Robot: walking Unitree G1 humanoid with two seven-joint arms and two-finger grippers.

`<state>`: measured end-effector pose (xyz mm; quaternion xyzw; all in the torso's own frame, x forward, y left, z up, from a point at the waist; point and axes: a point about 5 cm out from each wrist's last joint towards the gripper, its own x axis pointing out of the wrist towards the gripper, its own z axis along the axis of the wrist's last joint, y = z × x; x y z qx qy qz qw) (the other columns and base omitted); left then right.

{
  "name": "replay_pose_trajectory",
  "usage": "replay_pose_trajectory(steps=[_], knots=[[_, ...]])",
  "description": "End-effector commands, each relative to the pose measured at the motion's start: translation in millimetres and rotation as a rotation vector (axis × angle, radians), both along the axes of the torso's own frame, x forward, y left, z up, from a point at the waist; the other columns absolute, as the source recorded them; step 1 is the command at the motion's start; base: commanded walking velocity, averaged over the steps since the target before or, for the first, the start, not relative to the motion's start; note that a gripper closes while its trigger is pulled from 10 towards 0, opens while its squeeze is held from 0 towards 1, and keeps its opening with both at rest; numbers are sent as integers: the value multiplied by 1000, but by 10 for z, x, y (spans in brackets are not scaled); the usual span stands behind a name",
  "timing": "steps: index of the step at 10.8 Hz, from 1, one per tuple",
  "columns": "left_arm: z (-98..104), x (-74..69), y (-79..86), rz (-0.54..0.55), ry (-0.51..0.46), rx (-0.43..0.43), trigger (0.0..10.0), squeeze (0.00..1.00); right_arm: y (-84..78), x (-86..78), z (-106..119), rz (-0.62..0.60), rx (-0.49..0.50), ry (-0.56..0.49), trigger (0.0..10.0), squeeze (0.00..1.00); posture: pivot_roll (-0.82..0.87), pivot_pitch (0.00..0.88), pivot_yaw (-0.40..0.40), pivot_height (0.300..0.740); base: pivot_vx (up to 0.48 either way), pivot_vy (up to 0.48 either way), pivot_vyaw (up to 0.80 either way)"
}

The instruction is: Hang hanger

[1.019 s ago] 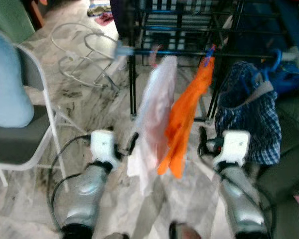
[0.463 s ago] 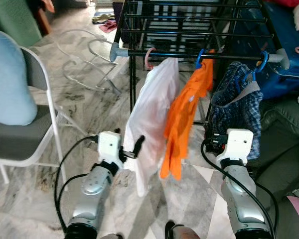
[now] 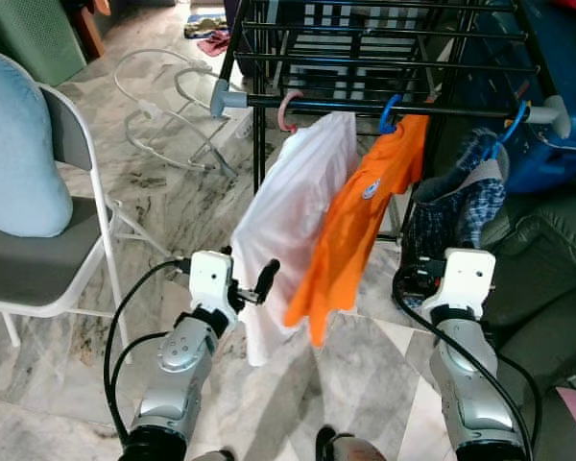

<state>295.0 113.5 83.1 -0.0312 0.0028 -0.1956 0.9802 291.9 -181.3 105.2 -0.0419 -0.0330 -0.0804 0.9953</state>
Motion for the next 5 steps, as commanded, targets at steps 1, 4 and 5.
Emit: replay_pose_trajectory(steps=[1,4,5], knots=[[-59,-20,7,-10,24,9,10000,0,-38,0,-20,-20,-8,5,10000,0,-84,143,44,740,0,-382,0],[-69,-18,23,0,29,13,10000,0,-110,28,-2,-44,-13,0,10000,0,-80,143,43,740,0,-86,0],[-75,-21,21,5,38,-3,10000,0,-158,48,20,-62,-16,-6,10000,0,-80,143,43,740,0,0,0]])
